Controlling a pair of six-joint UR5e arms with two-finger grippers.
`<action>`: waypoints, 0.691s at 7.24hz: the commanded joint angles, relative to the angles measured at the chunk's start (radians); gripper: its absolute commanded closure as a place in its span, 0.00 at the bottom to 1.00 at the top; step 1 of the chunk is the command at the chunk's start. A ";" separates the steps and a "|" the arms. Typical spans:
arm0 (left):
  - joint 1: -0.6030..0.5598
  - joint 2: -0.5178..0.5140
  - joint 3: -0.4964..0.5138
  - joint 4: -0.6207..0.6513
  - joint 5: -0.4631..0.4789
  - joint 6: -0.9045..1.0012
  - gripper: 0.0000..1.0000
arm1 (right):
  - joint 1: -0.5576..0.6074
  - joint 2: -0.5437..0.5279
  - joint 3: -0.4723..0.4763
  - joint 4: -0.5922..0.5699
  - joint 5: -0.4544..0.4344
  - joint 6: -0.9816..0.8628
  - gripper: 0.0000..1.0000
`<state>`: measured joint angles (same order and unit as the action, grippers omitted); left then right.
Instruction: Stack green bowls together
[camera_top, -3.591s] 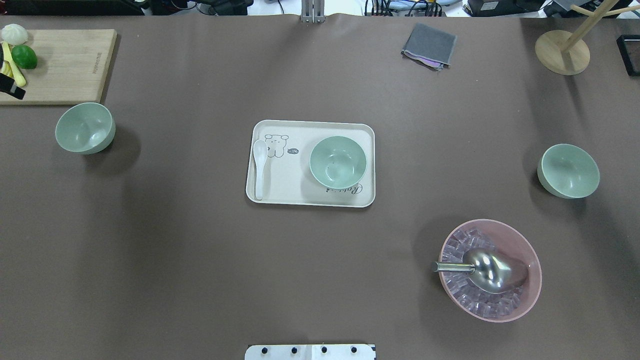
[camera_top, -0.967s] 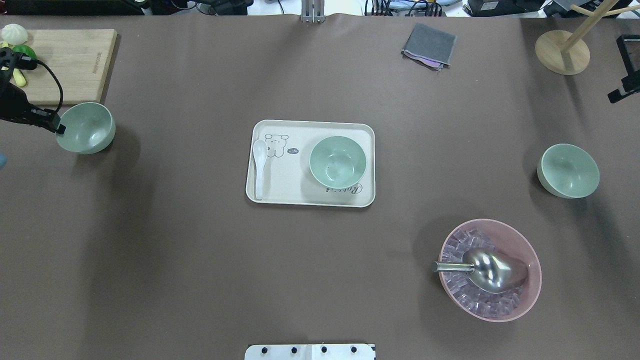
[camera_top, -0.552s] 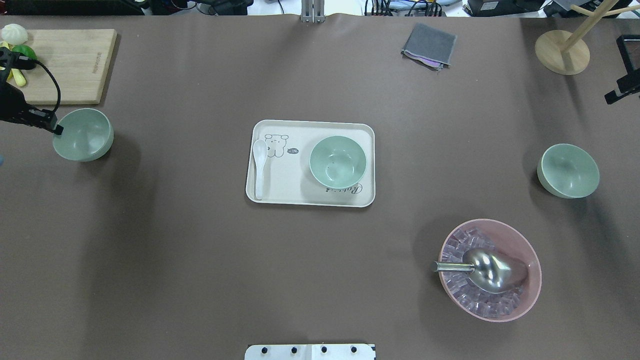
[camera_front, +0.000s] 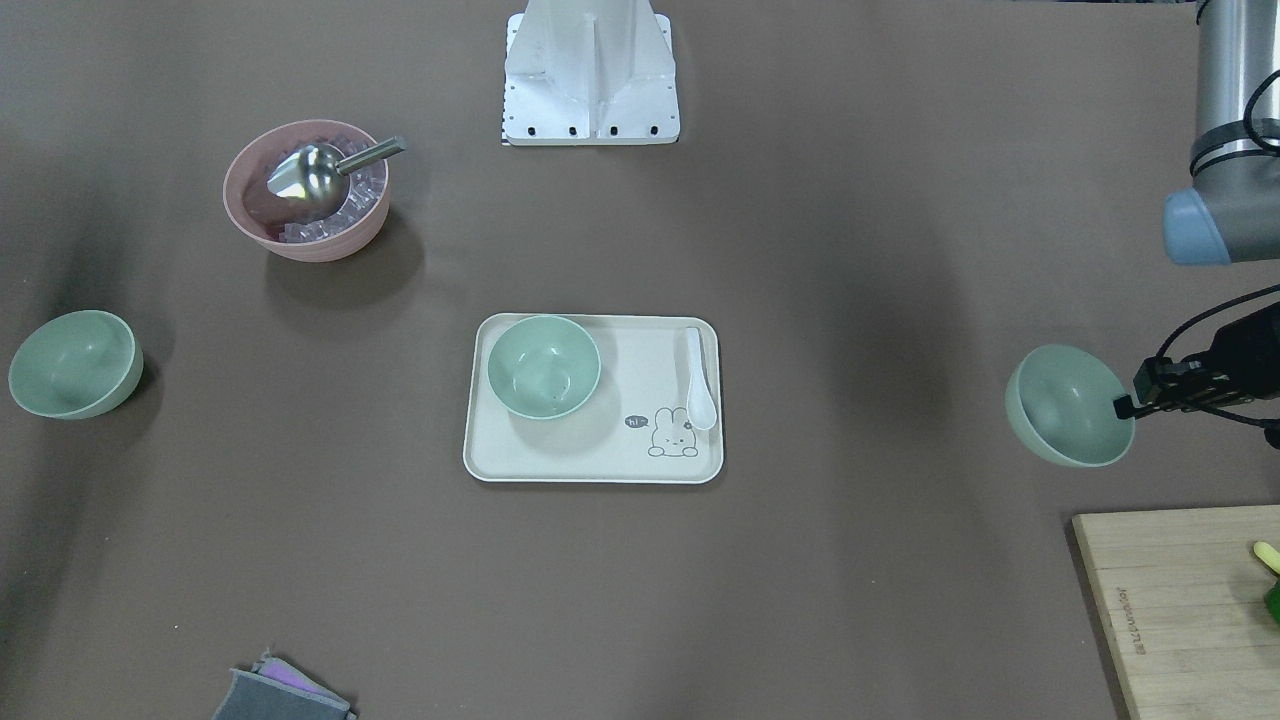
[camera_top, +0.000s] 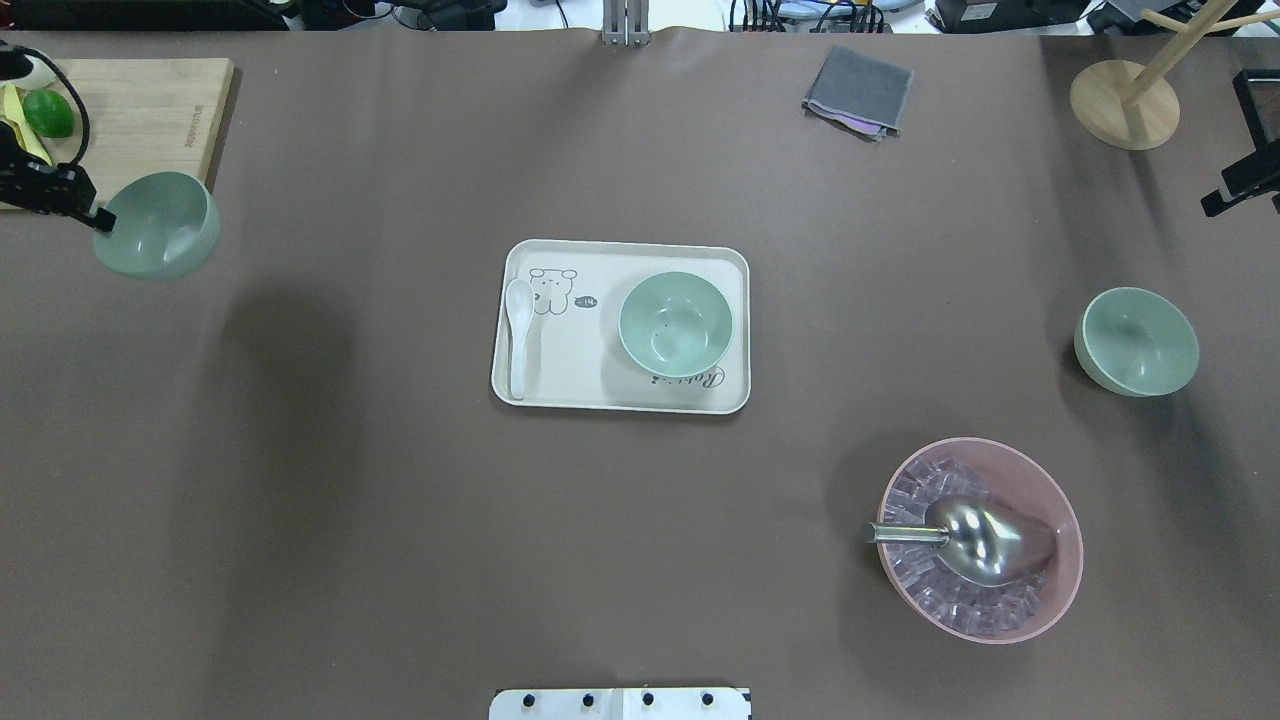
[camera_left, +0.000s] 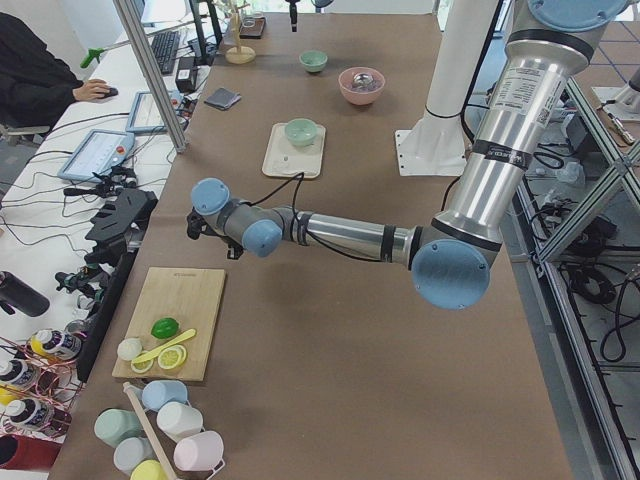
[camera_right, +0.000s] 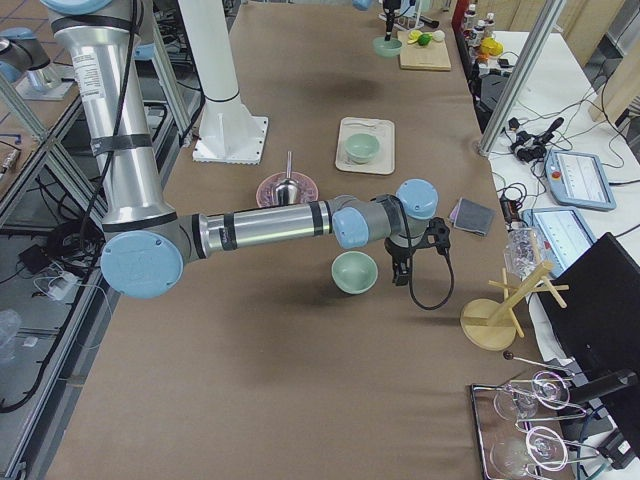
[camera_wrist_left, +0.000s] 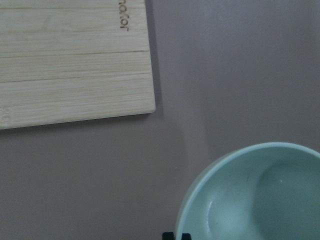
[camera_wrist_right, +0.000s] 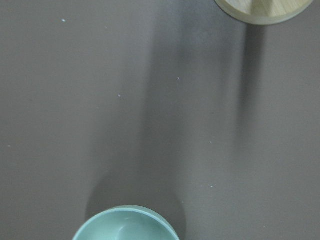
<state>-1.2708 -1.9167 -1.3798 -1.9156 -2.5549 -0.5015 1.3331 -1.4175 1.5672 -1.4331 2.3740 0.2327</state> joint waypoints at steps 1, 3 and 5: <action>-0.004 -0.076 -0.085 0.174 -0.008 -0.049 1.00 | -0.063 -0.090 0.005 0.099 -0.059 -0.003 0.00; 0.002 -0.119 -0.091 0.175 -0.004 -0.142 1.00 | -0.109 -0.196 -0.006 0.281 -0.062 0.011 0.00; 0.014 -0.137 -0.091 0.175 -0.002 -0.158 1.00 | -0.132 -0.195 -0.007 0.284 -0.059 0.086 0.03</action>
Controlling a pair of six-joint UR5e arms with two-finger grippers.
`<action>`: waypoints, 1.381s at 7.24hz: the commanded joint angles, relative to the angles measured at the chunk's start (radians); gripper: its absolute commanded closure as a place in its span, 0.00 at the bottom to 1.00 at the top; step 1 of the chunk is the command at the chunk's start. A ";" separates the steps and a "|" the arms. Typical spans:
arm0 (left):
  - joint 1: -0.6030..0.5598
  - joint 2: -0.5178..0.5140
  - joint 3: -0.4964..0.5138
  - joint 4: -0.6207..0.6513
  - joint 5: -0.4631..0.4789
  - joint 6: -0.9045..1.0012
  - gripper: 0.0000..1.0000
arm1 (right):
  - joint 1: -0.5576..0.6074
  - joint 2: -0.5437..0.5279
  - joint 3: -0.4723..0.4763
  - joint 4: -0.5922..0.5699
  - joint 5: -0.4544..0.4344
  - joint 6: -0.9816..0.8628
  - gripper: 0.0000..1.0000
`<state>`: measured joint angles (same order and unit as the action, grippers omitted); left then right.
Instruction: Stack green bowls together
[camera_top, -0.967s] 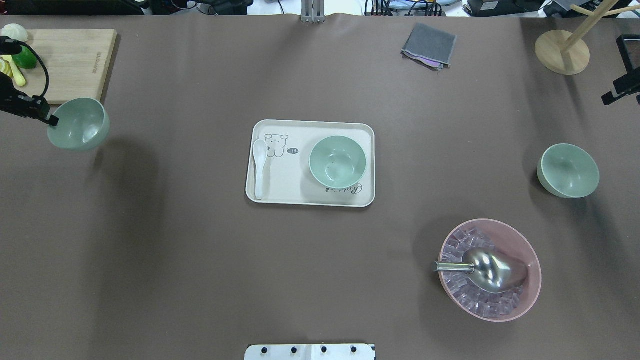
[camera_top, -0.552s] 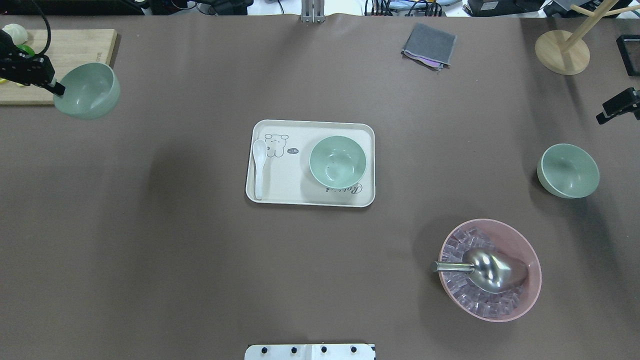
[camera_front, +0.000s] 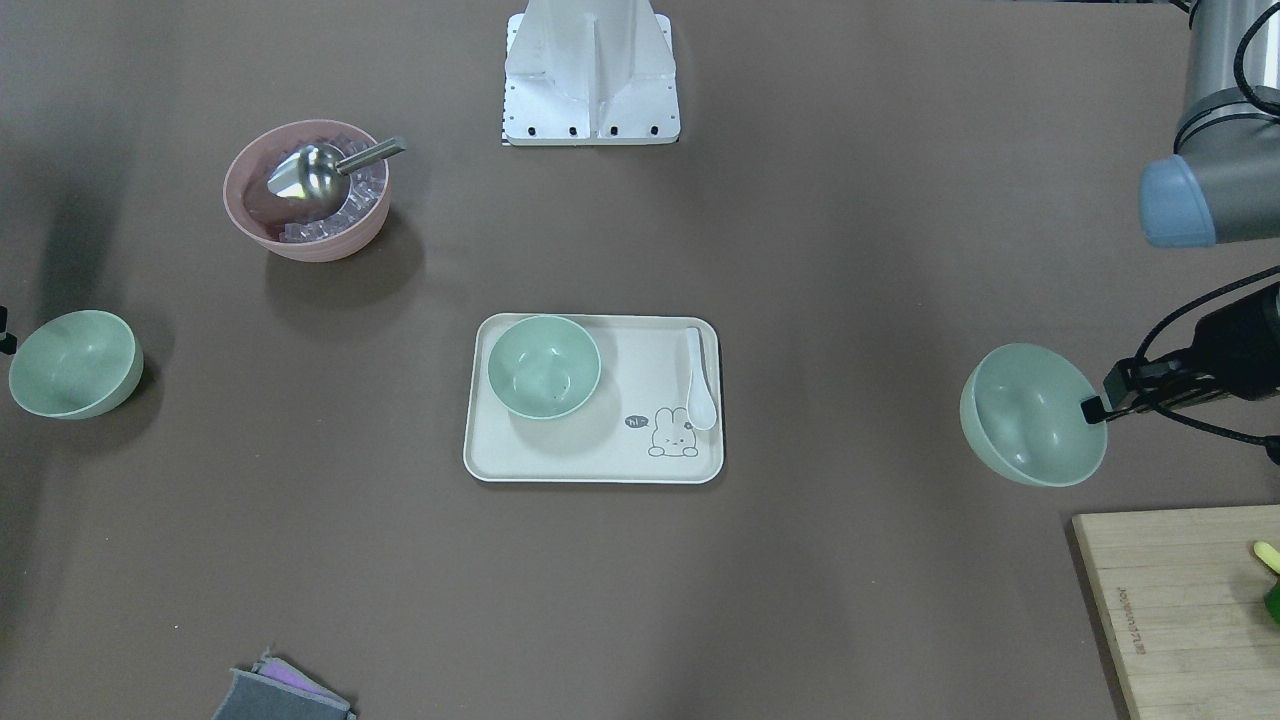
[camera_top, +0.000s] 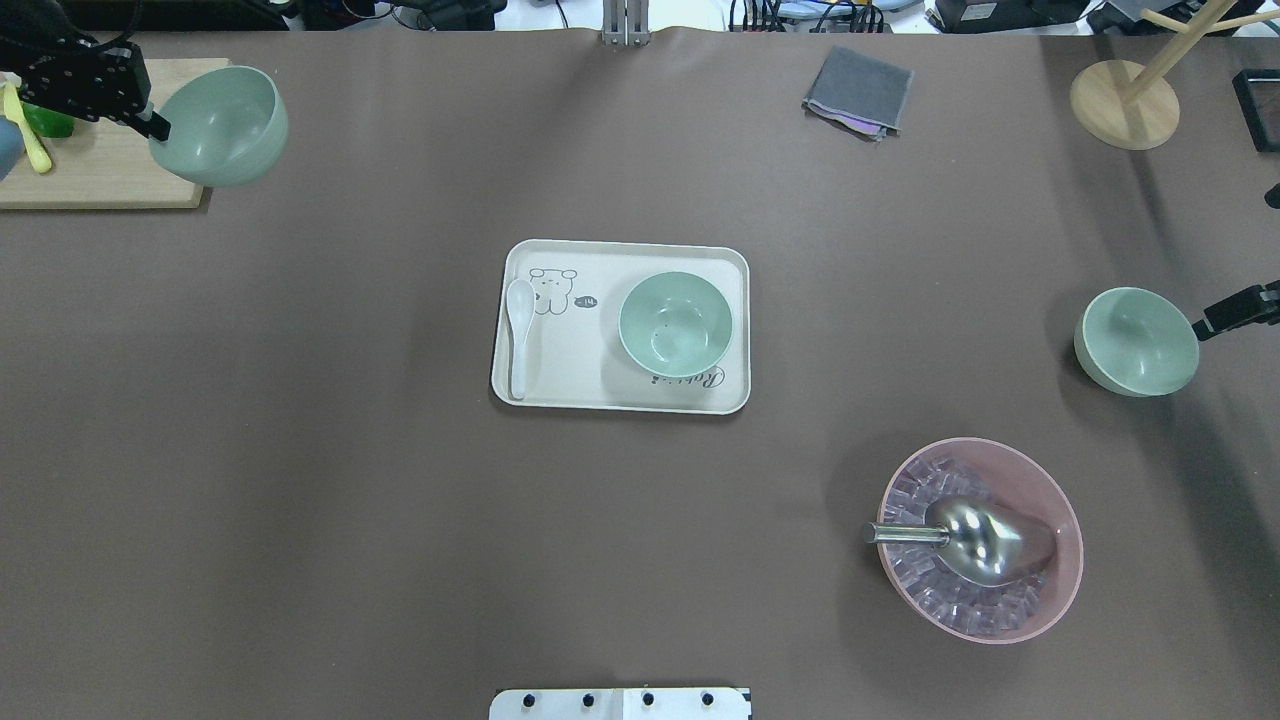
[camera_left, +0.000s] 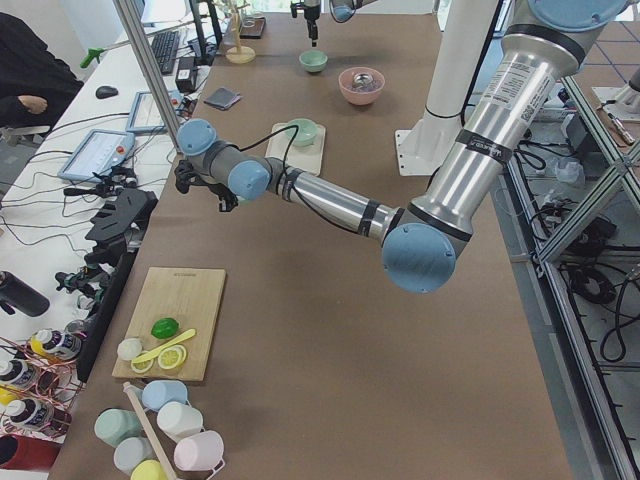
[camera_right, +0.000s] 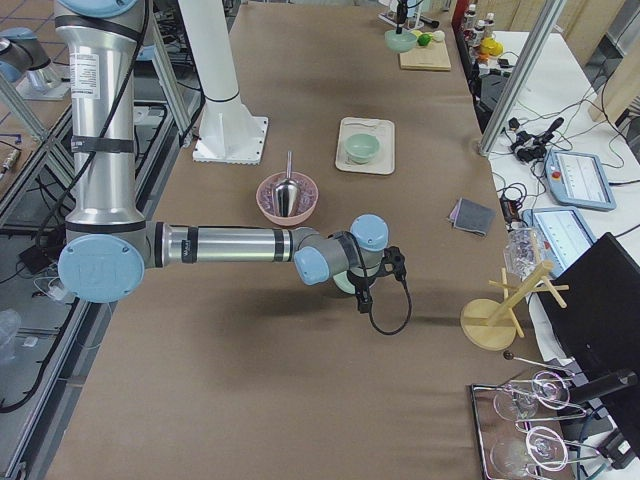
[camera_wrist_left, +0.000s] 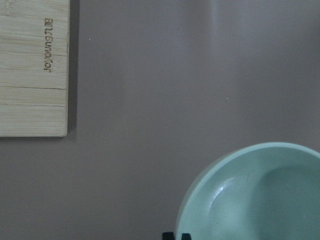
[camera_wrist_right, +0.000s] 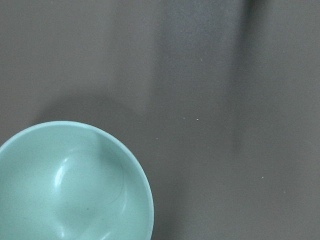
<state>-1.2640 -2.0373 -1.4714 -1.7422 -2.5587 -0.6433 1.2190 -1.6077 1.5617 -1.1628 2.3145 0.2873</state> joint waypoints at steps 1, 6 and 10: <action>0.041 -0.040 0.000 -0.003 0.002 -0.086 1.00 | -0.028 0.008 -0.003 0.011 -0.001 0.033 0.06; 0.240 -0.170 -0.037 -0.022 0.093 -0.371 1.00 | -0.042 0.051 -0.051 0.012 0.003 0.109 0.10; 0.267 -0.178 -0.035 -0.051 0.114 -0.406 1.00 | -0.050 0.045 -0.048 0.014 0.002 0.109 0.92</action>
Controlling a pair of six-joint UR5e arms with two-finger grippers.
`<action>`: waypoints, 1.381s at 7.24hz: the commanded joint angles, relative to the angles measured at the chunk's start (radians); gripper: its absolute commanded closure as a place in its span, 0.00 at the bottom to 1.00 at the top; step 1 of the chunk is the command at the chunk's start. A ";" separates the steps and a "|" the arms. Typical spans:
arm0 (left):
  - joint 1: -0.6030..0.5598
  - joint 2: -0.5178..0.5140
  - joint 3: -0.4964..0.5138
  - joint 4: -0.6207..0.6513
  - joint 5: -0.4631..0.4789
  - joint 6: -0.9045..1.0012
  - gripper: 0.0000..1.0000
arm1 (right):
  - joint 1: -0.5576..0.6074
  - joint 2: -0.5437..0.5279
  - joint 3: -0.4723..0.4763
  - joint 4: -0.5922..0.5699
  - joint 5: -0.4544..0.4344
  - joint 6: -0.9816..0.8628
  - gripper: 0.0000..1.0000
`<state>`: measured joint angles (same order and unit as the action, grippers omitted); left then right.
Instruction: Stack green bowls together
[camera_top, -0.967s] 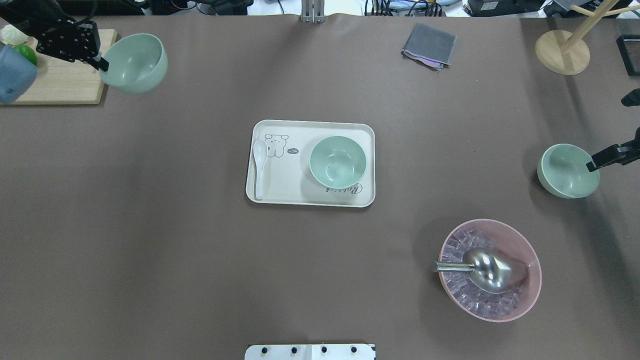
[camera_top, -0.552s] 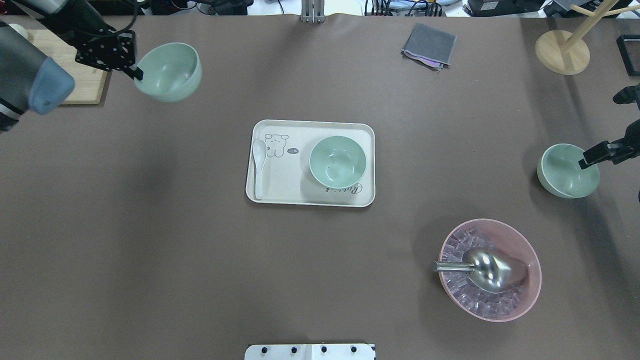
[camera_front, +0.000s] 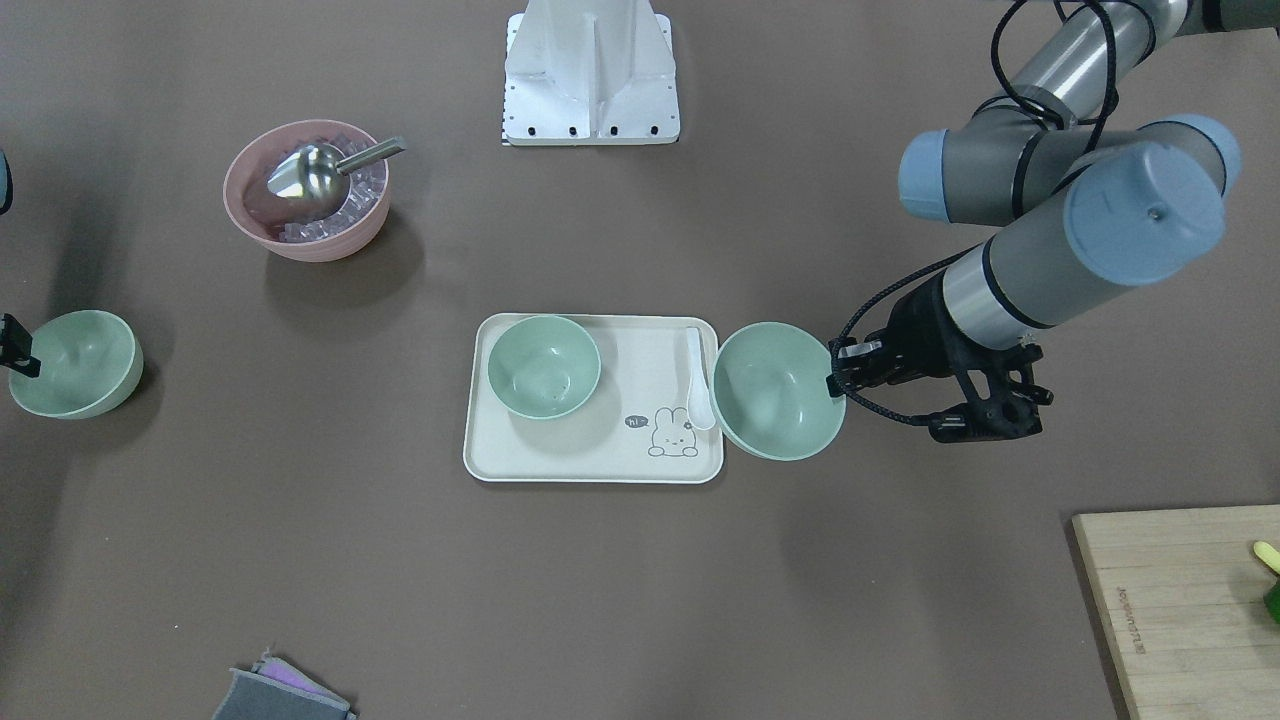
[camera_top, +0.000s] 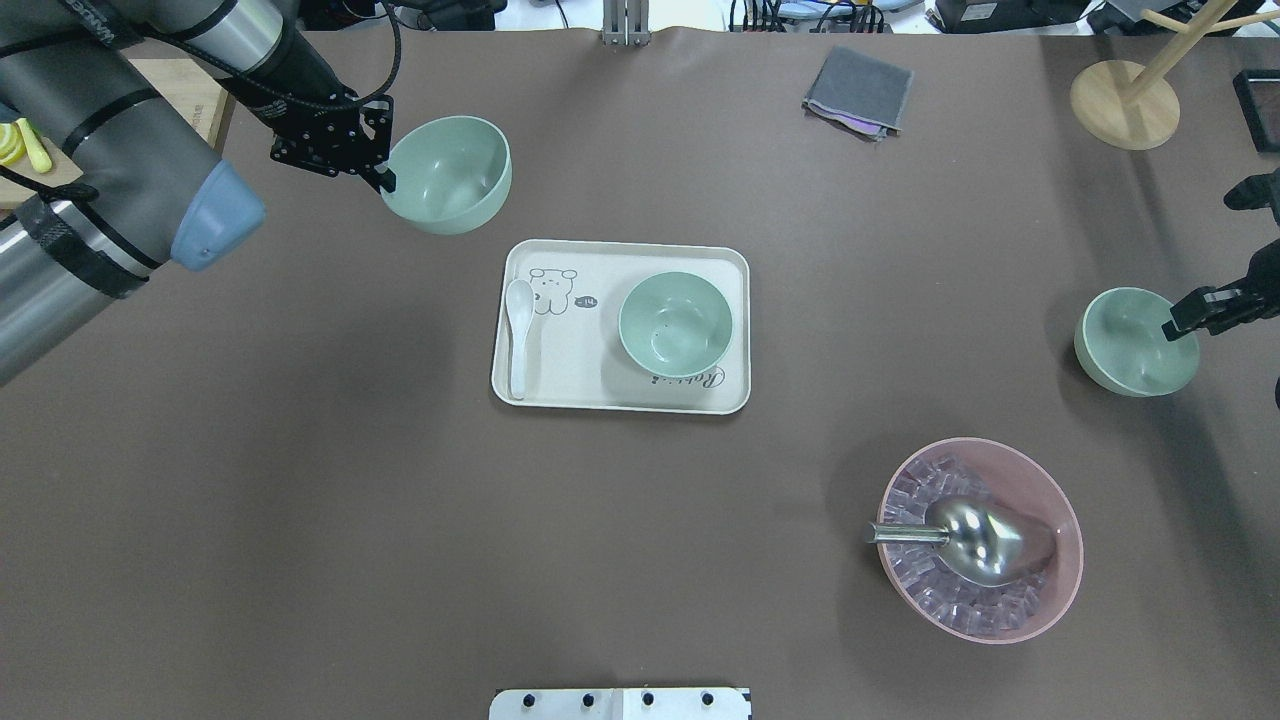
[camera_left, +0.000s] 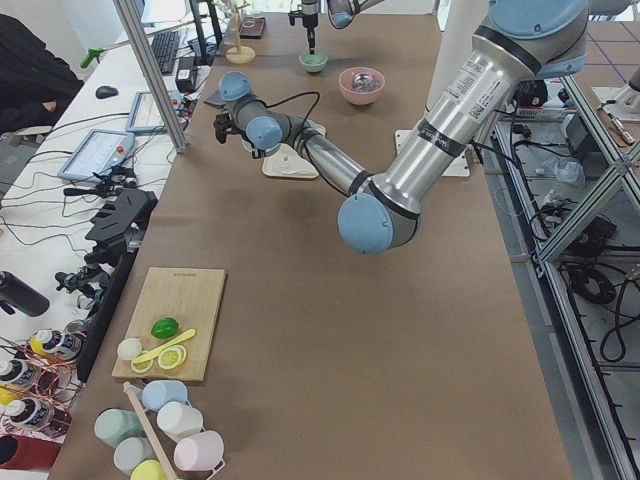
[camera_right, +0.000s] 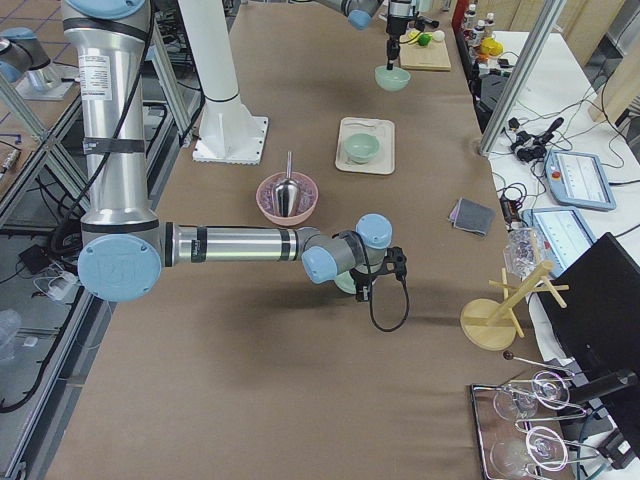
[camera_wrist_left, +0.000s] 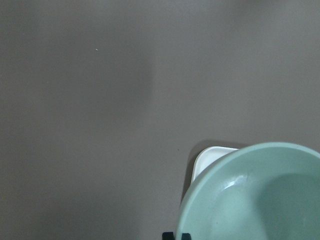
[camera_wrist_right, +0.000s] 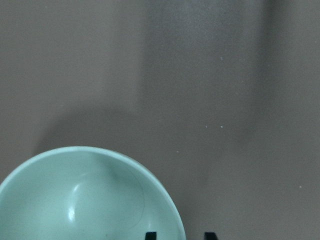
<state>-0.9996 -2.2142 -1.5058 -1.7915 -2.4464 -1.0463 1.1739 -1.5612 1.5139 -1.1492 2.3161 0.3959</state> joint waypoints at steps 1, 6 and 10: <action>0.003 -0.002 -0.001 -0.002 0.003 -0.004 1.00 | -0.013 0.000 0.000 0.000 -0.003 0.000 0.92; 0.128 -0.105 0.002 -0.037 0.124 -0.225 1.00 | -0.011 0.012 0.005 -0.003 0.095 0.003 1.00; 0.219 -0.143 0.009 -0.063 0.202 -0.282 1.00 | 0.099 0.049 0.003 -0.012 0.305 0.006 1.00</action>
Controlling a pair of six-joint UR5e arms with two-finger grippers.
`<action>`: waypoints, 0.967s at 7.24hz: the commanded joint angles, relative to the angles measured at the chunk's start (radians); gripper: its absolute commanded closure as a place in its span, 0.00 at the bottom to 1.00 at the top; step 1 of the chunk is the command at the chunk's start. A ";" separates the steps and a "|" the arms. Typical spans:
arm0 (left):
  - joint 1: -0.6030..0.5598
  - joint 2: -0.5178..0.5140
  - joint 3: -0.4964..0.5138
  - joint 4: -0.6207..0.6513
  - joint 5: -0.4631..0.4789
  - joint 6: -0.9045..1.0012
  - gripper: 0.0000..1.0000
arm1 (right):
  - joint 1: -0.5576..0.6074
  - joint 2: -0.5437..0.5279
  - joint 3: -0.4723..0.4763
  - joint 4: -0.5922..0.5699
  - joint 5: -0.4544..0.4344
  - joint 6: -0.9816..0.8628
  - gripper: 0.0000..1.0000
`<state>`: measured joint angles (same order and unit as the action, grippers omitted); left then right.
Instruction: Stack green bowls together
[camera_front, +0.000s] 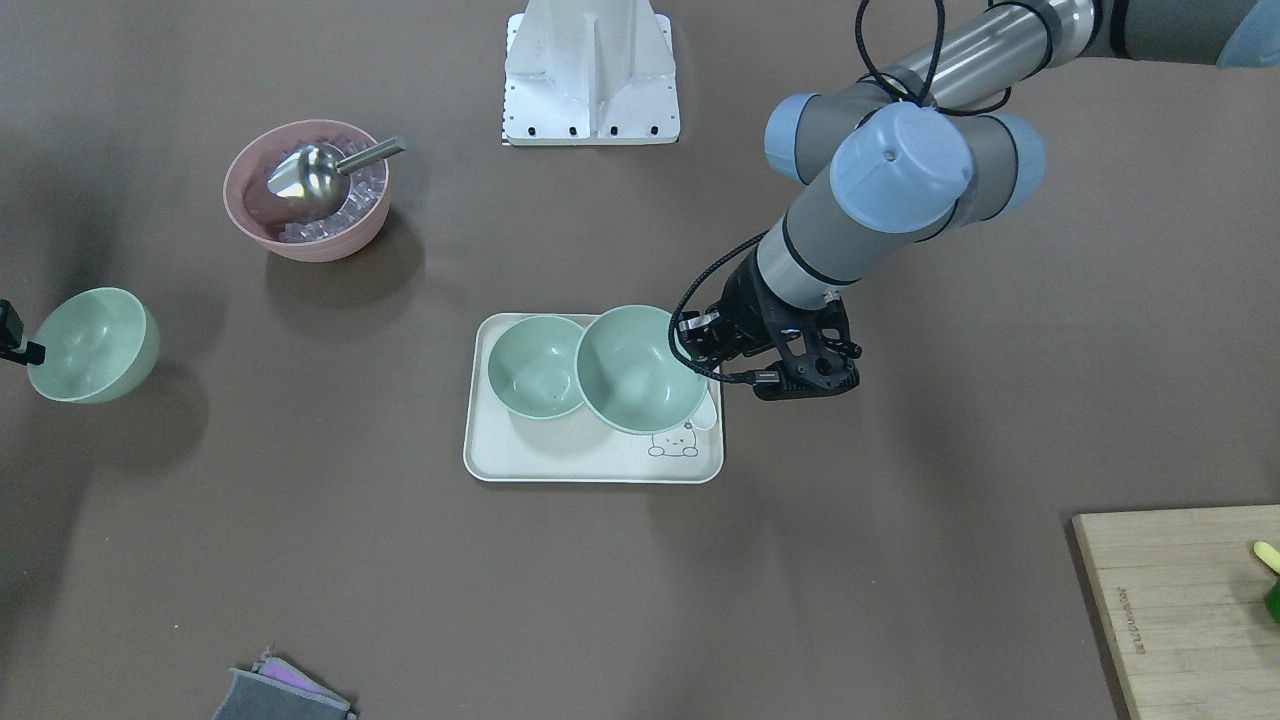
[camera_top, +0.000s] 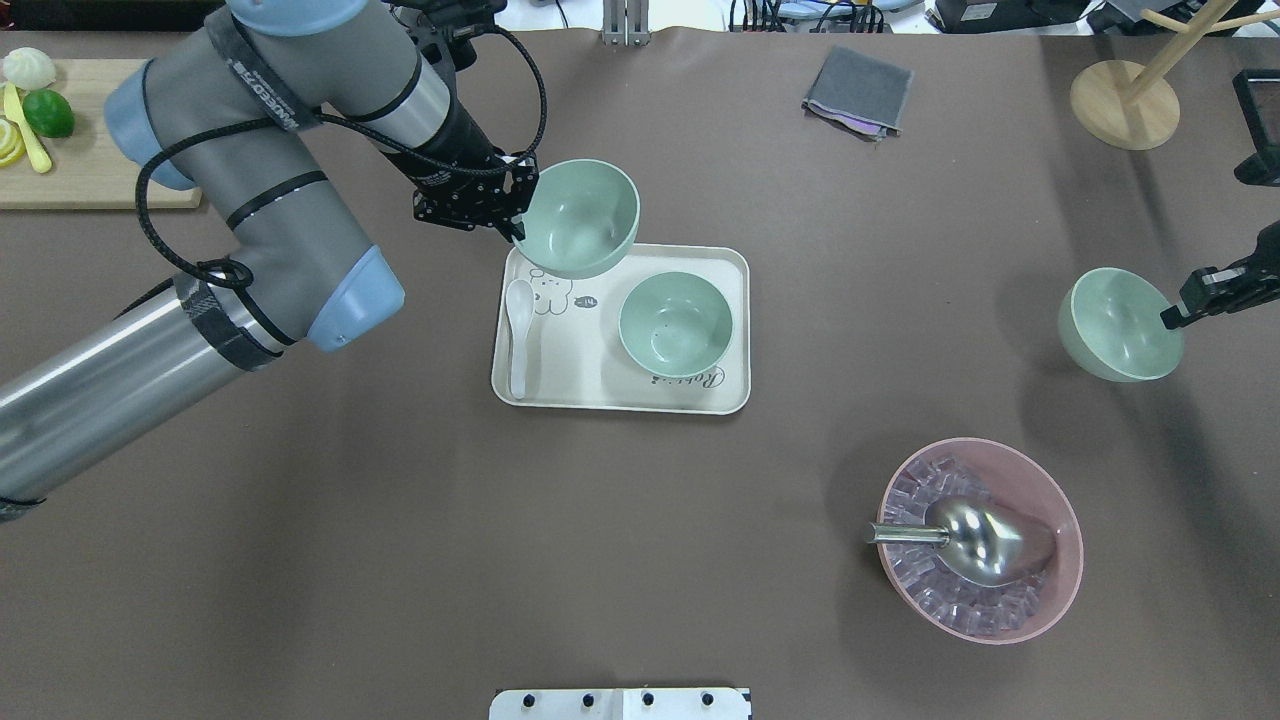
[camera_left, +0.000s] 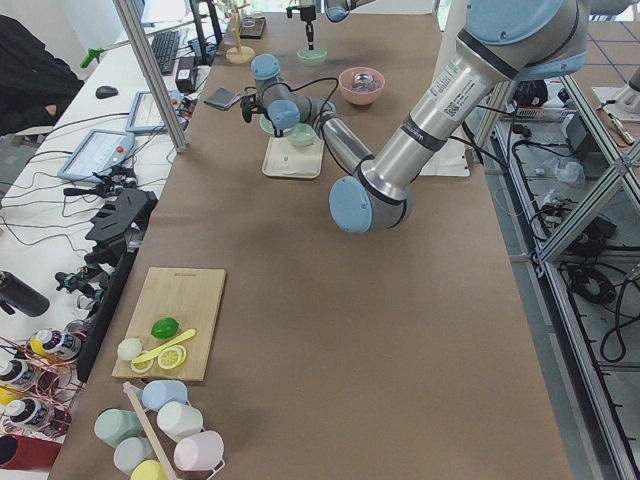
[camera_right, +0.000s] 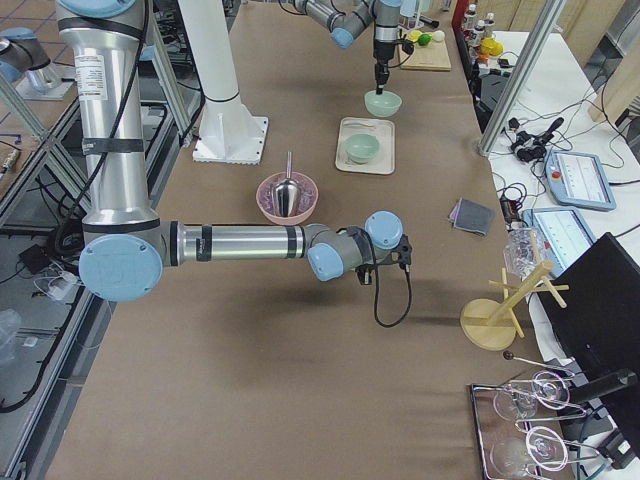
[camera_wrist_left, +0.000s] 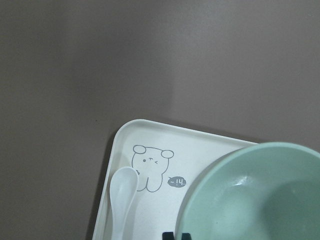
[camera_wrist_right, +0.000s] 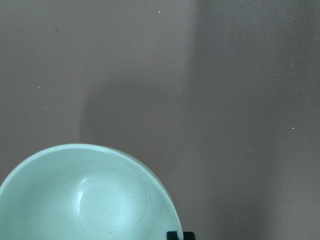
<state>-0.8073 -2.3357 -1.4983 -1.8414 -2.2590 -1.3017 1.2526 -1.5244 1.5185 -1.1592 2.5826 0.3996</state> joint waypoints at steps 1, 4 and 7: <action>0.046 -0.011 0.027 -0.136 0.030 -0.030 1.00 | 0.027 0.019 0.000 -0.002 0.050 0.021 1.00; 0.117 -0.022 0.138 -0.314 0.140 -0.125 1.00 | 0.034 0.055 0.002 -0.002 0.071 0.071 1.00; 0.161 -0.033 0.136 -0.305 0.151 -0.149 1.00 | 0.036 0.072 0.005 0.004 0.088 0.110 1.00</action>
<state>-0.6651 -2.3611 -1.3619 -2.1508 -2.1115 -1.4345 1.2872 -1.4582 1.5225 -1.1578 2.6671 0.4999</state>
